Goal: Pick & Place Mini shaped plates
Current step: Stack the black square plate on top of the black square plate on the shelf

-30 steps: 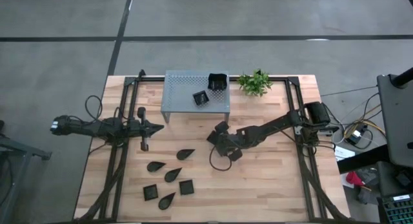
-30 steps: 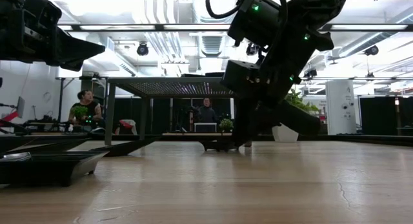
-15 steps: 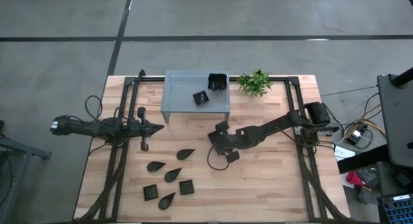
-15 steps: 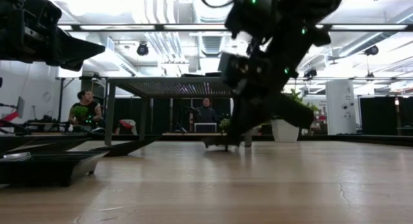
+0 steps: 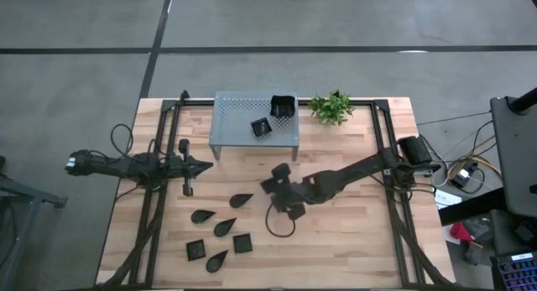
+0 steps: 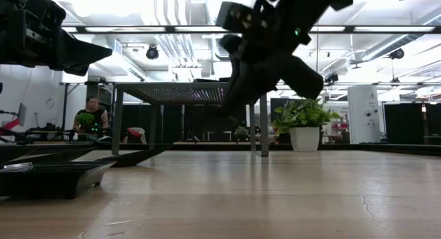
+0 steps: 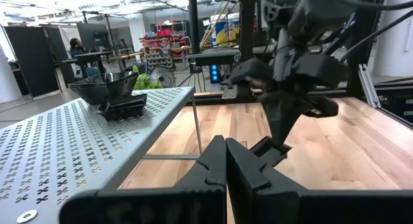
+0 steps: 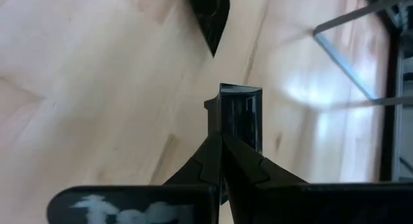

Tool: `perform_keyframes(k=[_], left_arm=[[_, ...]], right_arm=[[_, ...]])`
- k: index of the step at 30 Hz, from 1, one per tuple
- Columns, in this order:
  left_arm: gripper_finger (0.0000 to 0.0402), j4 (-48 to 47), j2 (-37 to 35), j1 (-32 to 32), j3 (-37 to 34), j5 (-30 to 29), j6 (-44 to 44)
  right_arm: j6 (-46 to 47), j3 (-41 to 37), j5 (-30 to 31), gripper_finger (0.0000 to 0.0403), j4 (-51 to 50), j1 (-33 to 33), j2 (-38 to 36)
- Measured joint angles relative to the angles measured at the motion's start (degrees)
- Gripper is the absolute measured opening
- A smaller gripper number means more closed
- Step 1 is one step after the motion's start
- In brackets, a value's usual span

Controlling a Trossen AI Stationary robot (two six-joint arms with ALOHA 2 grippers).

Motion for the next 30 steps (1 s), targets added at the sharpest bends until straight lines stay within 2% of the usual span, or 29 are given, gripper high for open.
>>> perform_keyframes(k=[6, 10, 17, 21, 30], left_arm=[[0.0000, 0.0, 0.0, 0.0, 0.0, 0.0, 0.0], [0.0000, 0.0, 0.0, 0.0, 0.0, 0.0, 0.0], [0.0000, 0.0, 0.0, 0.0, 0.0, 0.0, 0.0], [0.0000, 0.0, 0.0, 0.0, 0.0, 0.0, 0.0], [0.0000, 0.0, 0.0, 0.0, 0.0, 0.0, 0.0]], right_arm=[[-4.0, 5.7, 4.7, 0.0008, -3.6, 1.2, 0.0], [-7.3, 9.7, 5.3, 0.0008, -5.0, 1.3, 0.0], [-15.4, 14.4, 12.5, 0.0008, -6.9, 0.4, -0.3], [-20.0, 15.9, 15.5, 0.0008, -7.0, -1.6, -0.5], [-26.1, 16.1, 16.5, 0.0008, -7.5, -8.3, -1.4]])
